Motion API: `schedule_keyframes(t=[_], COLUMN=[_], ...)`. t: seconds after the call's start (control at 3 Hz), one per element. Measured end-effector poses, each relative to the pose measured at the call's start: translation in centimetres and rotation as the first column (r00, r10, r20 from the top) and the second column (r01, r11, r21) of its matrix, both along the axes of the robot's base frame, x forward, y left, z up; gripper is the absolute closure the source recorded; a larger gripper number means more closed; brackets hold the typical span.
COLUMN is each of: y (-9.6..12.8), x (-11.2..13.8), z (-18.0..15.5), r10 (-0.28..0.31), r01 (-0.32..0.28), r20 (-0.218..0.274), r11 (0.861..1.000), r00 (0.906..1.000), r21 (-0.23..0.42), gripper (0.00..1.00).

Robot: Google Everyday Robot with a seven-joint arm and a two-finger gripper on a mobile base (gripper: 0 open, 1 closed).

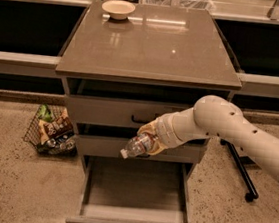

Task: Pick water bottle from bottom drawer and place on counter

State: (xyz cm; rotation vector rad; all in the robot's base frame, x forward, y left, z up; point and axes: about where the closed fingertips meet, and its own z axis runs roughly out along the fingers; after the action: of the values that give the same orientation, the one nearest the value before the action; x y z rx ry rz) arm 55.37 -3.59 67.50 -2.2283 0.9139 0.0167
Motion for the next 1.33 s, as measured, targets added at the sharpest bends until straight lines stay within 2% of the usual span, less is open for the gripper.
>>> schedule_keyframes(t=[0.33,0.67,1.0,1.33], y=[0.0,-0.2,-1.2,-1.6], x=[0.0,0.5,1.4,2.1], z=[0.0,2.0,7.5,14.9], r10=[0.000,0.044,0.085,0.130], r01=[0.000,-0.043,-0.069,-0.066], r20=[0.000,0.023,0.110,0.217], r11=[1.000,0.999,0.988,0.958], r00=[1.0000,0.9988,0.9902,0.9674], r21=[0.000,-0.031,-0.138,-0.280], gripper=[1.00,1.00,1.00,1.00])
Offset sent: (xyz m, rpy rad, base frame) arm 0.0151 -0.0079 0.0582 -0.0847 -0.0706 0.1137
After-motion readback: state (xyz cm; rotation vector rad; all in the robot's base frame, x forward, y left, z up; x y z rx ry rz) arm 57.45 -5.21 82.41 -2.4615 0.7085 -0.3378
